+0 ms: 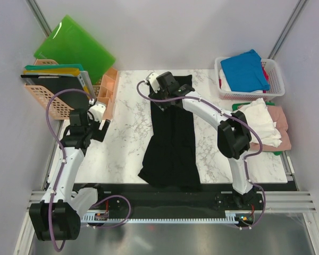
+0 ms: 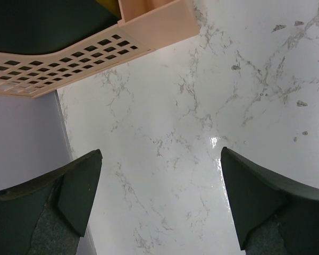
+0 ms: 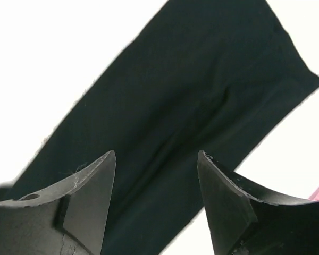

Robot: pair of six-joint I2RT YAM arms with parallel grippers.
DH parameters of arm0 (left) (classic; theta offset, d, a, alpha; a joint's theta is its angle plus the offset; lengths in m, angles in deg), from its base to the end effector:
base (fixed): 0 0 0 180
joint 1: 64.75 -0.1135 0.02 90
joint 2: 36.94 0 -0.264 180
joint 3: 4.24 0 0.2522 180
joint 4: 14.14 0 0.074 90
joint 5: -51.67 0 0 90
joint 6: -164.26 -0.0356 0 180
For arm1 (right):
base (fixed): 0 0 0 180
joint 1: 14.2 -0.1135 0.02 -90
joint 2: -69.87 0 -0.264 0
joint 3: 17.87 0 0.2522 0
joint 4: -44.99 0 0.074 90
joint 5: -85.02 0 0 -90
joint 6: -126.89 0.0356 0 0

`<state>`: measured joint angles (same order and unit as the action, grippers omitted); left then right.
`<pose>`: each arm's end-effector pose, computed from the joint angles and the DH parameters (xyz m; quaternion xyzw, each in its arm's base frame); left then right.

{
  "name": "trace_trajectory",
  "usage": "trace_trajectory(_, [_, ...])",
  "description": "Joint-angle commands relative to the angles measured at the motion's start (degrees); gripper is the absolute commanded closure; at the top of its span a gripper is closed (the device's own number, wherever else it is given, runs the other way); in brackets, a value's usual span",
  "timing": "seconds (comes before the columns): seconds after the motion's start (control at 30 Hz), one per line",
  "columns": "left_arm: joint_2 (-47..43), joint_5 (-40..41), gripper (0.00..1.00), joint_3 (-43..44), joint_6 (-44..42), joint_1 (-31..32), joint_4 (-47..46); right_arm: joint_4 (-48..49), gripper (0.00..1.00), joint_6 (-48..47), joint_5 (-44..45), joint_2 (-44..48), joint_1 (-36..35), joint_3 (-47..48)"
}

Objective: Fold and stack the t-shirts

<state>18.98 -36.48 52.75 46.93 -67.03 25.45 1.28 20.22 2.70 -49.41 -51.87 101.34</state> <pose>0.2097 0.0095 0.2686 0.1885 0.8807 0.1250 0.4161 0.3830 0.2897 0.2679 -0.3957 0.8284 0.0108 0.3963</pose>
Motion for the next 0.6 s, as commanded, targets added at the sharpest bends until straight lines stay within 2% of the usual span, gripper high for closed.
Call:
trace_trajectory(0.0, [-2.8, 0.3, 0.00, -0.1, -1.4, -0.4, 0.5, 0.2, 0.29, 2.5, 0.1, -5.5, 1.1, 7.4])
trace_trajectory(0.17, [-5.0, 1.6, 0.00, -1.6, -2.6, -0.4, 1.0, 0.2, 0.39, 3.2, 3.1, -10.9, 1.6, 10.0])
trace_trajectory(0.27, [-5.8, 1.1, 0.00, -2.1, -2.8, -0.4, 1.4, 0.2, 0.44, 5.0, 0.9, -10.5, 4.1, 8.6])
trace_trajectory(0.43, [-4.4, 0.0, 0.00, -2.1, -2.4, -0.4, 1.2, 0.9, 0.45, 5.6, -0.9, -9.7, 7.7, 5.7])
trace_trajectory(0.57, [-3.2, -1.2, 0.00, -1.3, -1.1, -0.4, 1.1, 1.4, 0.50, 5.4, -1.1, -10.4, 8.6, 4.9])
